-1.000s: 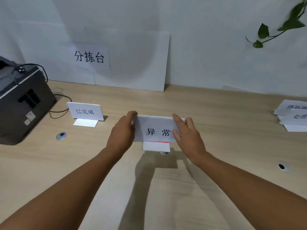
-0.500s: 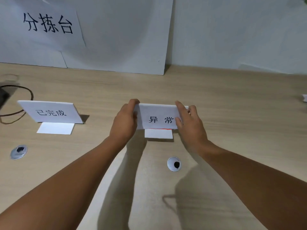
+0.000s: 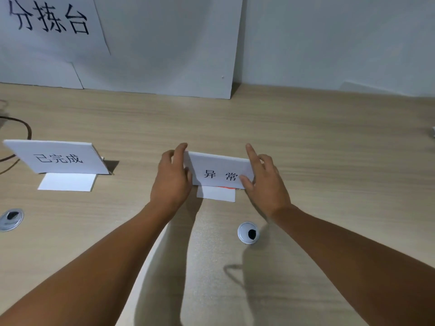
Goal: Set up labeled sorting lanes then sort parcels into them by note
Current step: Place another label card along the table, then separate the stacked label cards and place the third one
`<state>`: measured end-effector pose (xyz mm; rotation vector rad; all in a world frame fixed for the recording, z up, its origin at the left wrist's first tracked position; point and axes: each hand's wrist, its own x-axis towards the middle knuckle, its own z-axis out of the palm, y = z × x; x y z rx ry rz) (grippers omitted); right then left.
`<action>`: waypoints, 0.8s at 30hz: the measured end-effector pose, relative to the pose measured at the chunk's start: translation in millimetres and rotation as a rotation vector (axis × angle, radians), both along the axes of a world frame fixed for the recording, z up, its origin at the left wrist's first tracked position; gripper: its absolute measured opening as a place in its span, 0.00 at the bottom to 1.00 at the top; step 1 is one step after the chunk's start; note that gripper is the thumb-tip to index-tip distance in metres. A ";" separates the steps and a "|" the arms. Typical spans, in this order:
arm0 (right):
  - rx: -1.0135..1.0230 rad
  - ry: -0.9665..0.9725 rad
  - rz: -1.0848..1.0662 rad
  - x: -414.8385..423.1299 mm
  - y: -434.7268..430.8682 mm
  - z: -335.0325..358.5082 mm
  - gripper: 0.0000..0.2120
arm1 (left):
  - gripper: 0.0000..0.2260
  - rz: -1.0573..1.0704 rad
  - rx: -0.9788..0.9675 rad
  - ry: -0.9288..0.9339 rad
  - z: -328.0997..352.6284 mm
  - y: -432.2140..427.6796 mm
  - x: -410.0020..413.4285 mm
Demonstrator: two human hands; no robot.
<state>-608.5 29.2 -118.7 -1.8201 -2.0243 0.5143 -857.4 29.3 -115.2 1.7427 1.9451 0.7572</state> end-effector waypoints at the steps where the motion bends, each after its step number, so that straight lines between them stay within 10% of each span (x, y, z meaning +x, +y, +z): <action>1: 0.007 0.005 -0.004 3.9 -5.5 9.8 0.38 | 0.28 0.028 0.007 -0.003 9.2 -5.4 1.0; 10: 0.018 -0.190 -0.083 83.5 -74.5 152.3 0.33 | 0.29 -0.308 0.072 0.322 149.2 -58.5 82.2; 24: 0.136 -0.343 -0.369 396.8 -328.4 285.4 0.33 | 0.32 -0.645 0.280 0.374 288.1 -226.6 425.7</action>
